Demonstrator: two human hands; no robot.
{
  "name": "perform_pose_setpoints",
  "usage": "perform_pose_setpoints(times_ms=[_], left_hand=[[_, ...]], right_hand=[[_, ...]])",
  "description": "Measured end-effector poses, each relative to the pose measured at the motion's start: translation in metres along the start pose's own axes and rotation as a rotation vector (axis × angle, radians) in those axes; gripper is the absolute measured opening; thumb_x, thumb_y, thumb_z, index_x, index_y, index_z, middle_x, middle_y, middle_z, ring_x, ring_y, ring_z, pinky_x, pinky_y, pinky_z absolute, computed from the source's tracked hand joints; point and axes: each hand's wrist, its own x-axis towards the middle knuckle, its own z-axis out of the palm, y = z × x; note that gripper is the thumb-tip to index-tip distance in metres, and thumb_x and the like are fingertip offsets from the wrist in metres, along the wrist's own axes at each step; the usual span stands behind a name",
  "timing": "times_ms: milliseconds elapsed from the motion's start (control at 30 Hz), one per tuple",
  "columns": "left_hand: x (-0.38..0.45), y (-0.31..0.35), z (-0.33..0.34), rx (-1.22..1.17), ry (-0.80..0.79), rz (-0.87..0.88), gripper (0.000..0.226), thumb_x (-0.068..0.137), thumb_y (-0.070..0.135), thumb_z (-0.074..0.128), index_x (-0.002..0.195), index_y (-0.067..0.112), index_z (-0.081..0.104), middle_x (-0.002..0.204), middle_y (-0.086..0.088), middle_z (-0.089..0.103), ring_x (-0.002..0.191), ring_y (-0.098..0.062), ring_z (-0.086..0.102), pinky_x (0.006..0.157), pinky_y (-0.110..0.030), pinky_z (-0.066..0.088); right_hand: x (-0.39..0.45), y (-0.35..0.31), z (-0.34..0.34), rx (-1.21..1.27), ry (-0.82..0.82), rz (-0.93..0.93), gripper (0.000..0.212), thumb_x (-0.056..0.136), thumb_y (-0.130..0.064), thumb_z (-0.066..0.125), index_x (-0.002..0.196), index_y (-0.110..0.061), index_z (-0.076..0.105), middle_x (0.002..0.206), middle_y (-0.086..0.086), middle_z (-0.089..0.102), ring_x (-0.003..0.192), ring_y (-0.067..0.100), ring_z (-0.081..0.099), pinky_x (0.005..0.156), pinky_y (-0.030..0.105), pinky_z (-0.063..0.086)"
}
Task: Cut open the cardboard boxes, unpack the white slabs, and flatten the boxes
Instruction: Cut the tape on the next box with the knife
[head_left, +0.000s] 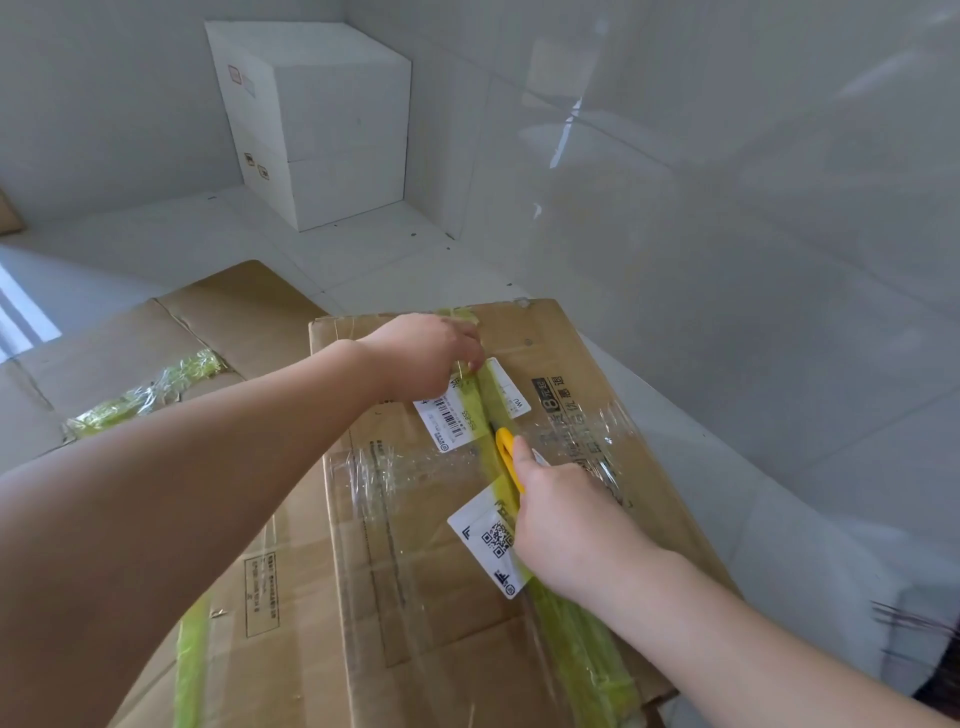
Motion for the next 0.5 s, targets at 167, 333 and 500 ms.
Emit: perform_pose_setpoints(times_ms=[167,333,500], left_hand=[[-0.011,0.015,0.013,0.017,0.047,0.154,0.051,0.070,-0.004,0.048,0.112,0.022,0.063,0.114,0.007,0.056,0.106,-0.017,0.048,0.085,-0.036,0.045],[-0.014,0.022,0.017,-0.063,0.044,0.205,0.052,0.069,-0.008,0.048,0.111,0.018,0.066,0.113,0.005,0.058,0.108,-0.018,0.050,0.085,-0.036,0.044],[-0.016,0.020,0.018,-0.051,0.044,0.184,0.057,0.073,-0.009,0.047,0.118,0.022,0.065,0.121,0.007,0.057,0.111,-0.019,0.052,0.085,-0.037,0.046]], right_hand=[[-0.001,-0.005,-0.007,-0.021,-0.043,0.029,0.082,0.083,0.000,0.042,0.153,-0.018,0.005,0.088,0.007,0.047,0.065,0.017,0.044,0.045,0.026,0.031],[-0.002,-0.007,-0.013,-0.021,-0.064,0.027,0.078,0.086,-0.001,0.044,0.153,-0.019,0.007,0.096,0.009,0.045,0.060,0.013,0.041,0.043,0.026,0.031],[-0.007,-0.006,-0.010,-0.029,-0.057,0.044,0.078,0.086,-0.001,0.044,0.153,-0.020,0.009,0.086,0.005,0.043,0.059,0.012,0.042,0.042,0.026,0.030]])
